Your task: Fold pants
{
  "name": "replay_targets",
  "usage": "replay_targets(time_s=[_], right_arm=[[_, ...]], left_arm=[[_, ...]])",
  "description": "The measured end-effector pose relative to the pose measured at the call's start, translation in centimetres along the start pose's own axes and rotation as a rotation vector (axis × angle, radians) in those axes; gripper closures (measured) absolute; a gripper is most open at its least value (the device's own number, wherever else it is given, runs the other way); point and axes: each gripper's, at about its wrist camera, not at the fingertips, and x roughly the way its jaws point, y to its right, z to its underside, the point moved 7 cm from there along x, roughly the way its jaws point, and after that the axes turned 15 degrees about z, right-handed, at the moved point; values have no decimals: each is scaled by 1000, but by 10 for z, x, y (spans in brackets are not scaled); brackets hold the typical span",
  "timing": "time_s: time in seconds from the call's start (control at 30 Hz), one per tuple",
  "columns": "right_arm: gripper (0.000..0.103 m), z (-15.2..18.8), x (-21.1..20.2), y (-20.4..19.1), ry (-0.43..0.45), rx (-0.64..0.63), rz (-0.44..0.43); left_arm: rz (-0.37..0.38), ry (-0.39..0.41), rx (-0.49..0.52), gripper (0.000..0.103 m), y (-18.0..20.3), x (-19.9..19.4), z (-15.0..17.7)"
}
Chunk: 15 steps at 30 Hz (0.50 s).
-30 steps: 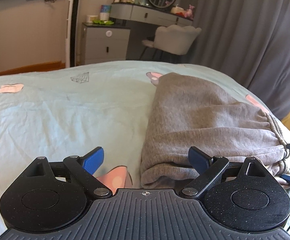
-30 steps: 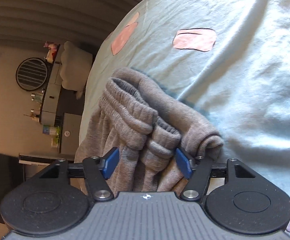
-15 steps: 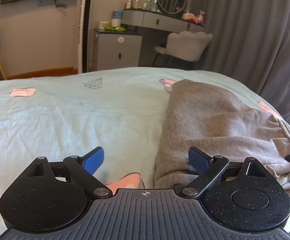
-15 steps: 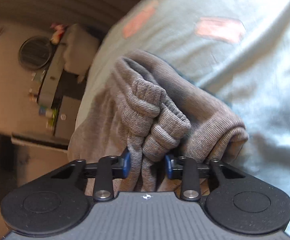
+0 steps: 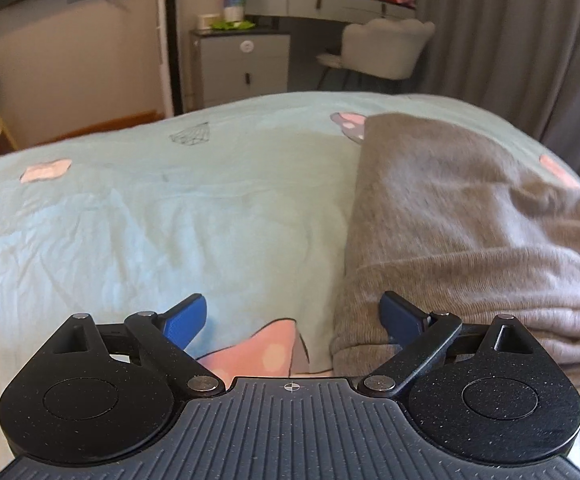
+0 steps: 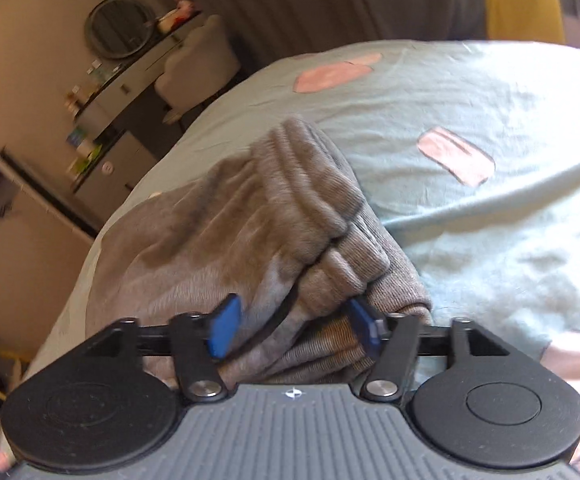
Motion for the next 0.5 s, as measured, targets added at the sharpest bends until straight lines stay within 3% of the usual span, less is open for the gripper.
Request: replay_targets(time_s=[0.07, 0.13, 0.2, 0.33, 0.43, 0.5], right_arm=[[17, 4, -11, 0, 40, -94, 39], [17, 11, -18, 8, 80, -173, 123], [17, 19, -22, 20, 79, -183, 140], [15, 21, -34, 36, 55, -92, 84], [5, 29, -36, 27, 57, -172, 96], [5, 35, -34, 18, 47, -245, 110]], left_arm=[[-28, 26, -34, 7, -8, -7, -2], [-60, 42, -64, 7, -15, -11, -3], [-47, 54, -80, 7, -18, -14, -3], [12, 56, -27, 7, -7, -19, -4], [99, 6, 31, 6, 9, -18, 3], [133, -30, 69, 6, 20, -19, 10]])
